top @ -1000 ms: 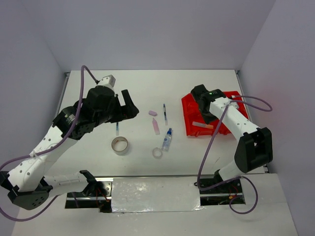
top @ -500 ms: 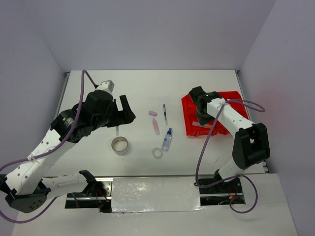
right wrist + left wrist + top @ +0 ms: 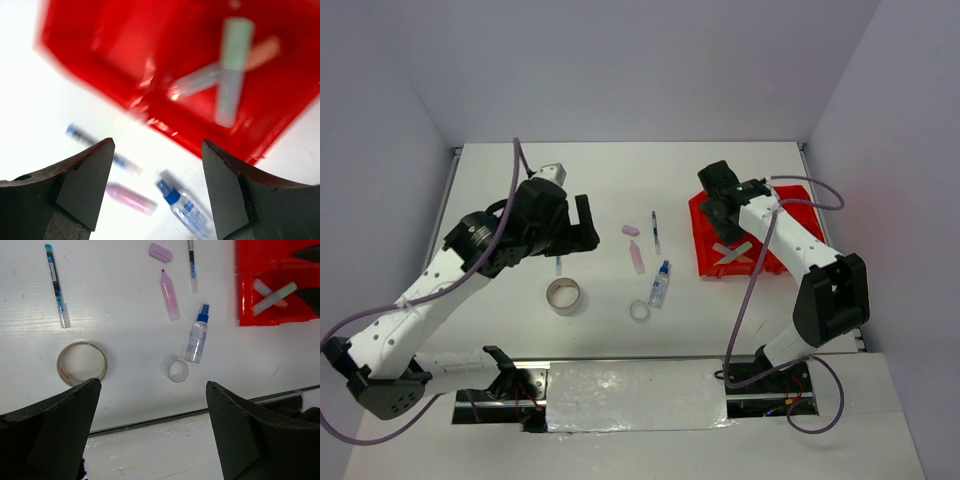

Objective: Sort the stationery into containers
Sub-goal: Place the pen in the storage box, then pick up the pen from the center of the board.

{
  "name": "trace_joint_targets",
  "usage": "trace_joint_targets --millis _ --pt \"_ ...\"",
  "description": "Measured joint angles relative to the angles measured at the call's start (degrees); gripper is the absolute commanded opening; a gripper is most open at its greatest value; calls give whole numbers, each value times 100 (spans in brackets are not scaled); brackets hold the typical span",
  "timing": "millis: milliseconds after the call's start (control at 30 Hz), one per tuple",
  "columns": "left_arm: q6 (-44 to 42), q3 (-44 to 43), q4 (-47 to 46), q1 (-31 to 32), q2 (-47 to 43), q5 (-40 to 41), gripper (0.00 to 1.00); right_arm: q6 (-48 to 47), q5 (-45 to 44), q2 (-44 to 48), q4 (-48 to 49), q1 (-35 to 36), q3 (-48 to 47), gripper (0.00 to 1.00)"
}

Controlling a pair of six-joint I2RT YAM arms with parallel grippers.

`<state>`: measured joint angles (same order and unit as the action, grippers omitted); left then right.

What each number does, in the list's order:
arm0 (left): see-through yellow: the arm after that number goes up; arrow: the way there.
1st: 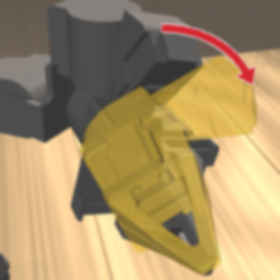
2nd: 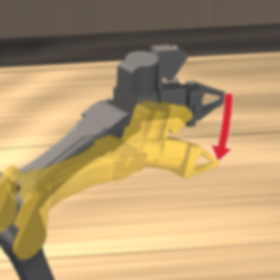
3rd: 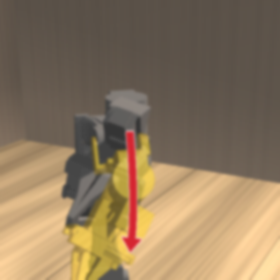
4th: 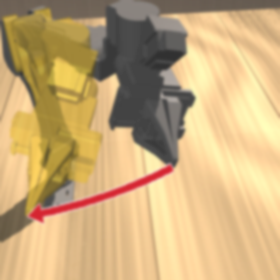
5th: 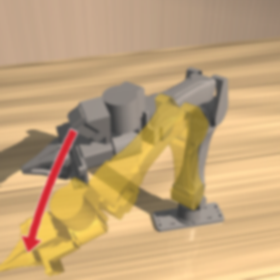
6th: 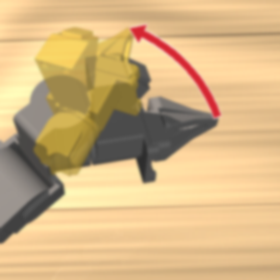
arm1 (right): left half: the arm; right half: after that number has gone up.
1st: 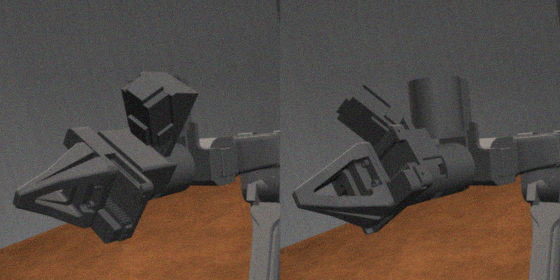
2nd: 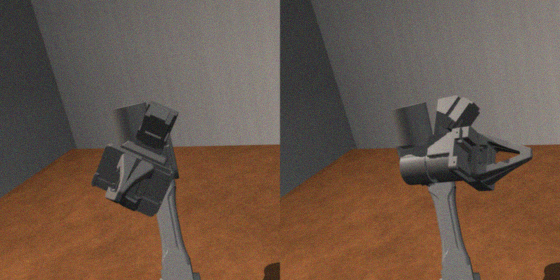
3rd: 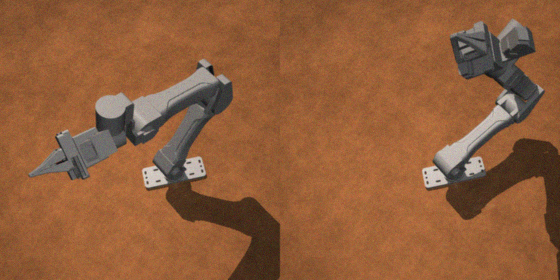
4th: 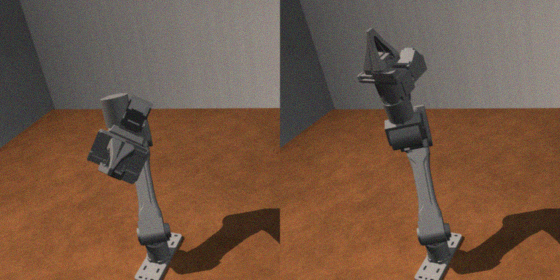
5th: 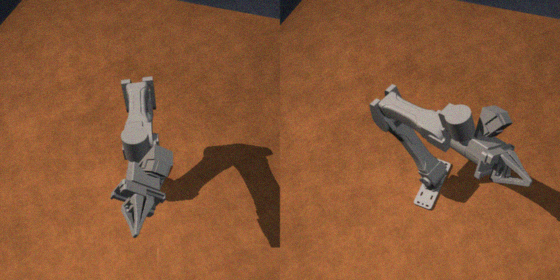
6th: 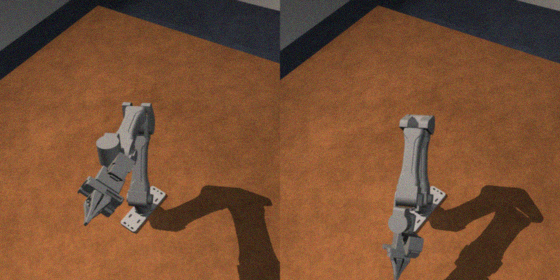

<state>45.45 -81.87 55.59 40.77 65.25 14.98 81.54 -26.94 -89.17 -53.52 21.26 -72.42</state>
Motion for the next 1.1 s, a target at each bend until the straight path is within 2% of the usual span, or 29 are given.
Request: trace_joint_targets --millis 67,100,133,167,267,467,600,667,800,1100 --pt "9 -127 131 0 293 63 99 -765 44 94 332 184 -181 80" --pt "26 -188 177 0 444 127 99 -1180 87 177 579 321 -247 89" --pt "94 -240 232 -2 573 199 99 -1596 149 275 833 470 -269 89" --pt "166 -304 315 -17 693 280 99 -2074 293 385 1104 627 -271 99" --pt "566 -507 680 -118 903 612 99 -3346 1003 479 1633 1113 -407 99" --pt "1360 -728 1202 -490 678 1204 99 -4916 1456 -726 1720 1950 -949 89" --pt "1318 -391 1034 -682 155 1117 99 -5434 1749 -1766 1650 2369 -955 73" --pt "1281 -256 1008 -734 7 992 99 -5665 1928 -2138 1591 2446 -990 70" --pt "1121 9 949 -765 -59 767 99 -5917 2074 -2577 1504 2450 -1231 68" --pt "719 313 796 -791 -258 345 99 -6083 2076 -2905 1512 2441 -1687 68"
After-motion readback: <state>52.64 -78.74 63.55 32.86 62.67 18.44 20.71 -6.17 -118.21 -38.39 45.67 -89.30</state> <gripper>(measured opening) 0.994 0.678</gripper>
